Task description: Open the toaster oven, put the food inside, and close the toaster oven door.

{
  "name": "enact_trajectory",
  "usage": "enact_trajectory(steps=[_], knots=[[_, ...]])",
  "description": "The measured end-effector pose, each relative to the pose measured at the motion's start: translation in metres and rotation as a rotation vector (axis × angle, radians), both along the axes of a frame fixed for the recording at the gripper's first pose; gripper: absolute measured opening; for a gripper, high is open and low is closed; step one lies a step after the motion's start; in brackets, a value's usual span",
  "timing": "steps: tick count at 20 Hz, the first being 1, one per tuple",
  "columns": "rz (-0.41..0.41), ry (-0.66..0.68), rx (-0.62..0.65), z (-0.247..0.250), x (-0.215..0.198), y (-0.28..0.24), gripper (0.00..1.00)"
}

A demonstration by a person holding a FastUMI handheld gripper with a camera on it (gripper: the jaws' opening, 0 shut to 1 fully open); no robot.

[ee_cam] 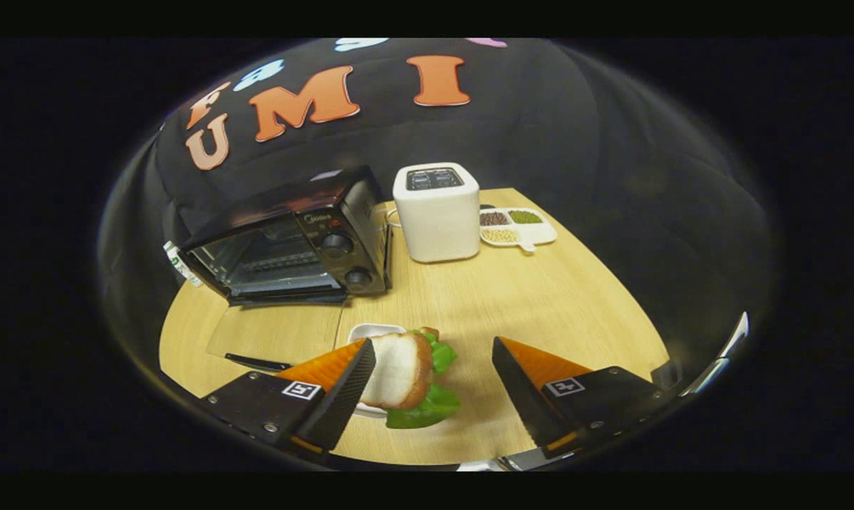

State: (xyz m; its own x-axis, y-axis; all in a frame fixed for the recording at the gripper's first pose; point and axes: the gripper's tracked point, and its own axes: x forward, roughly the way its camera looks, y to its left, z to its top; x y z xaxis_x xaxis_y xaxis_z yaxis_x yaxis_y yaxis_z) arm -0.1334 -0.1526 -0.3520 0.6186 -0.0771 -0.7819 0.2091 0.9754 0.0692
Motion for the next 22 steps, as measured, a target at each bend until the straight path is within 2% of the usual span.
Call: enact_trajectory(steps=[4,9,10,12,16,18,22], knots=[[-0.018,0.063,0.125,-0.034,-0.001,0.01,1.0],[0.043,0.097,0.199,-0.049,0.003,0.03,0.95],[0.034,0.104,0.23,-0.048,0.004,0.034,0.81],[0.018,0.12,0.258,-0.05,0.004,0.037,0.59],[-0.004,0.144,0.291,-0.045,0.005,0.041,0.41],[-0.03,0.147,0.307,-0.042,0.006,0.043,0.37],[-0.015,0.112,0.253,-0.028,0.008,0.047,0.33]])
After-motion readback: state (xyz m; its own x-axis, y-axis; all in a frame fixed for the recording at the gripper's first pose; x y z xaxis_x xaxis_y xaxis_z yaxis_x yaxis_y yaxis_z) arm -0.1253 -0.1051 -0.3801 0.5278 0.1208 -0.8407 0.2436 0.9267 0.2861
